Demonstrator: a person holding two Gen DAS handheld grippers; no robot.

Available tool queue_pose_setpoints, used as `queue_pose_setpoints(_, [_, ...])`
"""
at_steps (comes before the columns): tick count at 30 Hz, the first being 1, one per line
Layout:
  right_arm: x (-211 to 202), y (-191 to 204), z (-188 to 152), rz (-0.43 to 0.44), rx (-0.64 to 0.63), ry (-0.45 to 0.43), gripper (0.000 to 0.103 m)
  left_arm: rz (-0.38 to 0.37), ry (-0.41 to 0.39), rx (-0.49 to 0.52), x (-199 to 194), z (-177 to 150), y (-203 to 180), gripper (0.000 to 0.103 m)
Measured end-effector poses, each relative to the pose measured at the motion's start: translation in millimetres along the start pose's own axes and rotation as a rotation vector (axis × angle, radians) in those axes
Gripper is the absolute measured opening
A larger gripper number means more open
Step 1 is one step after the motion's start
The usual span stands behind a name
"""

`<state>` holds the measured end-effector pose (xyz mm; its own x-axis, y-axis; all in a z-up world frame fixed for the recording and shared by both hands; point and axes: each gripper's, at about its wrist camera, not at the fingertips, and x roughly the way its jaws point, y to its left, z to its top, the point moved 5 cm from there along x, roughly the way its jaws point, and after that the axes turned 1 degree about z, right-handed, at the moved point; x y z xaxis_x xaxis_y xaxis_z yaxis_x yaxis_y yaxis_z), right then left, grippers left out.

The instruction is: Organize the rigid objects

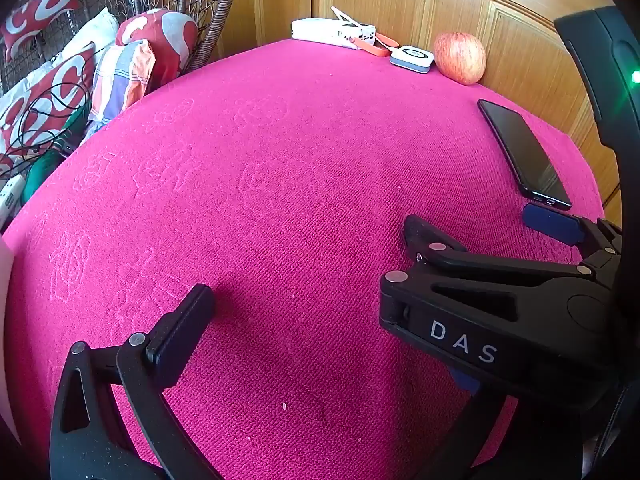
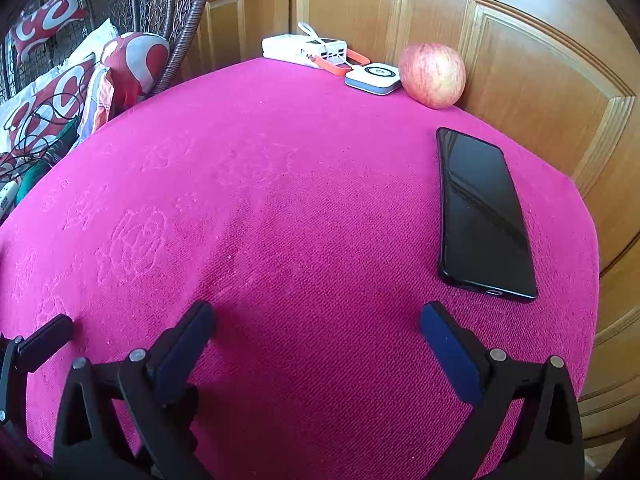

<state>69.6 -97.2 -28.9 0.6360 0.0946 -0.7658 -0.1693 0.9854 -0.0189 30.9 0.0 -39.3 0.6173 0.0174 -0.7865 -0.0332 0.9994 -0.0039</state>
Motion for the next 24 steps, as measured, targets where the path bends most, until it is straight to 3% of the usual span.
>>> queue_pose_setpoints(24, [-0.2,0.6,-0.4,-0.001,0.003,-0.001,0.103,-0.001,0.001,0.0,-0.3,-0.2,0.1,0.103])
